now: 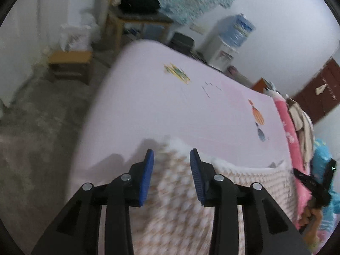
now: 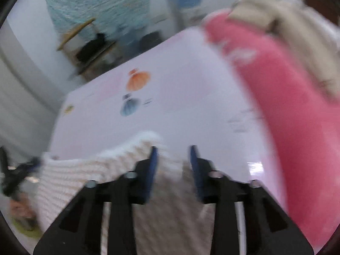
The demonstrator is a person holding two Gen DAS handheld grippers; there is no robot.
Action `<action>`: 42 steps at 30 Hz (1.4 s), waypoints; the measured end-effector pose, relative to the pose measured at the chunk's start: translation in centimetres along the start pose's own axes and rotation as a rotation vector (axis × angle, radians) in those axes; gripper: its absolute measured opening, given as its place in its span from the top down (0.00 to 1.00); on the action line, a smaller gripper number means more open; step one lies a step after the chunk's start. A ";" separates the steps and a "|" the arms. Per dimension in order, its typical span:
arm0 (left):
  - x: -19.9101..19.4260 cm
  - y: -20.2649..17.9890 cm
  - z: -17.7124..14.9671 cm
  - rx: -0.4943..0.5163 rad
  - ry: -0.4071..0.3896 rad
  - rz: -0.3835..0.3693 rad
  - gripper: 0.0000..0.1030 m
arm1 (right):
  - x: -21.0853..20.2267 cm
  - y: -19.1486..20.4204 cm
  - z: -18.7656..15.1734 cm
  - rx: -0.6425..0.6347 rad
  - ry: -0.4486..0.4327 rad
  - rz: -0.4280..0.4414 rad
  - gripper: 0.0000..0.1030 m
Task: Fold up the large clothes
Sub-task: 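Lay the folded edge down and open both tools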
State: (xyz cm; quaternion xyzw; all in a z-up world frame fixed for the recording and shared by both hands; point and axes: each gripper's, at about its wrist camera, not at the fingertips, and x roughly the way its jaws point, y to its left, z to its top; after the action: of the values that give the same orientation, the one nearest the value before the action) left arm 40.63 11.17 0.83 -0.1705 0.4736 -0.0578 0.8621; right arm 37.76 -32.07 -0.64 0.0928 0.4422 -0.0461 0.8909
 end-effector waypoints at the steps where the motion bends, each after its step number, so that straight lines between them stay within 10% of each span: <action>1: -1.5 -0.2 -0.4 0.018 -0.020 -0.016 0.67 | -1.7 0.2 -0.8 -0.021 -0.027 0.017 0.63; 9: -7.3 -9.4 -11.7 0.381 0.059 -0.269 0.66 | -9.7 7.8 -13.1 -0.253 -0.049 0.092 0.54; 14: -3.8 -12.2 -18.1 0.550 0.071 -0.051 0.64 | -5.8 8.5 -16.8 -0.280 0.036 -0.002 0.50; 18: -4.8 -12.1 -18.9 0.537 0.024 0.020 0.64 | -7.7 10.3 -17.7 -0.308 0.001 -0.069 0.50; 21: -7.9 -11.7 -19.8 0.540 -0.023 -0.063 0.63 | -10.7 12.7 -19.5 -0.369 -0.058 -0.016 0.50; 28: -5.0 -8.7 -23.2 0.474 0.062 0.057 0.60 | -8.3 15.3 -24.6 -0.413 0.008 -0.013 0.47; 38: -6.9 -4.6 -24.1 0.353 0.012 0.035 0.52 | -9.4 13.9 -26.8 -0.374 0.028 0.051 0.43; 42: -9.3 -2.6 -22.5 0.285 -0.068 0.022 0.47 | -12.5 10.7 -24.6 -0.296 -0.088 -0.004 0.41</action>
State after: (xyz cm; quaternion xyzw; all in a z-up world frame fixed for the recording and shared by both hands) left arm 16.87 5.77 -1.96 -0.0429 0.4330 -0.1094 0.8937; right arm 12.78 -16.51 -3.90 -0.0425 0.4050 0.0136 0.9132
